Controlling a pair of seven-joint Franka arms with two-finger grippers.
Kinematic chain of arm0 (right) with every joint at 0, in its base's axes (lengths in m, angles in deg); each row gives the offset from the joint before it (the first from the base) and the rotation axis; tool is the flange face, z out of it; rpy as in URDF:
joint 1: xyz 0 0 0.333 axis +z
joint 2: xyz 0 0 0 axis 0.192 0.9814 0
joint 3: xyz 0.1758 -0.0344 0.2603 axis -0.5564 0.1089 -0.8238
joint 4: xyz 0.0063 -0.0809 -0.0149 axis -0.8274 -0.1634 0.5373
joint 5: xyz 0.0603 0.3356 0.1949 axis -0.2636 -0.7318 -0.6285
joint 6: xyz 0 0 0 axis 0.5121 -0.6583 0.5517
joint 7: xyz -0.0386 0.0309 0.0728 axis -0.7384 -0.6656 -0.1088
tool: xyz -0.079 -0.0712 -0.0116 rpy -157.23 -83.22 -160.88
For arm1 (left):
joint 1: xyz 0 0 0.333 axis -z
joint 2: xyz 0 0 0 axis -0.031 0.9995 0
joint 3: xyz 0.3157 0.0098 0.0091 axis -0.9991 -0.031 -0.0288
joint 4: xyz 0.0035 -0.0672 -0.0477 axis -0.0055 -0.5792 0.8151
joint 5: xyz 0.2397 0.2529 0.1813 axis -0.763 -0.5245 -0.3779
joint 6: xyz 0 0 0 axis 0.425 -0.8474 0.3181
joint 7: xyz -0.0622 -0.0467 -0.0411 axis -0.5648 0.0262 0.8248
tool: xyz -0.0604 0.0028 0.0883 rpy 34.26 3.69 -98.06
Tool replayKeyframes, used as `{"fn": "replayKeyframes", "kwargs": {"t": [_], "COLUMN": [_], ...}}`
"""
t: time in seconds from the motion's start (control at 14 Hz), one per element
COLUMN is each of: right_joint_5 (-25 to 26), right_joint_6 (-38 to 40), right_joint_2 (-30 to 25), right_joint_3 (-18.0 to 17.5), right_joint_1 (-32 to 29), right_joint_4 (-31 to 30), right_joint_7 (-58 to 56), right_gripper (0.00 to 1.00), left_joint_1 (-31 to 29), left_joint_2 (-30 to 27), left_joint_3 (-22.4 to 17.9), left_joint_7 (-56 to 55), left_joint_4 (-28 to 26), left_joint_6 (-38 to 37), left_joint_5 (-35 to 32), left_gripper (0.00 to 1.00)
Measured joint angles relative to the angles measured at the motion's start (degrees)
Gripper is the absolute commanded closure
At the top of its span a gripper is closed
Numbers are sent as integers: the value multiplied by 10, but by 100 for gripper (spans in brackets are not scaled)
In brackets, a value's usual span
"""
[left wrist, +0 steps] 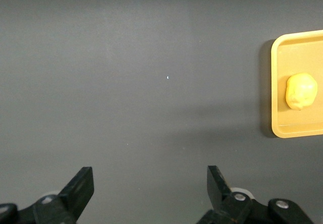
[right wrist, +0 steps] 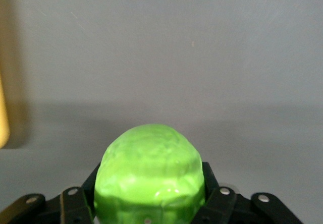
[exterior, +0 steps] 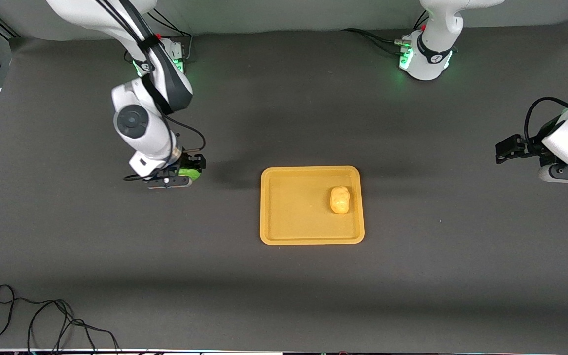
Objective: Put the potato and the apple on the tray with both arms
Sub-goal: 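Carry the apple onto the tray beside the potato with the right gripper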
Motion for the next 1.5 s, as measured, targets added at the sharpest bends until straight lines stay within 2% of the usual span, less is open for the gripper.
{"fn": "replayKeyframes", "kwargs": {"t": [0.21,0.36,0.64,0.93,1.07,1.21,1.5], "right_joint_5": [0,-1,-3,-7,-7,-7,-7], "right_joint_6": [92,121,172,168,130,77,4], "right_joint_2": [23,68,216,363,412,458,535], "right_joint_3": [-5,-17,-25,-28,-29,-28,-22], "right_joint_1": [2,16,82,137,165,183,186], "right_joint_4": [138,228,427,589,622,630,636], "right_joint_7": [14,53,138,193,229,245,250], "right_gripper": [45,45,45,46,46,46,46], "left_joint_1": [0,0,0,0,0,0,0], "left_joint_2": [0,0,0,1,1,1,3], "left_joint_3": [1,1,2,2,2,1,1], "left_joint_7": [1,1,1,2,2,2,2], "left_joint_4": [0,1,1,2,2,3,3], "left_joint_6": [0,0,0,0,1,1,1], "left_joint_5": [0,0,0,1,1,1,0], "left_gripper": [0,0,0,0,0,0,0]}}
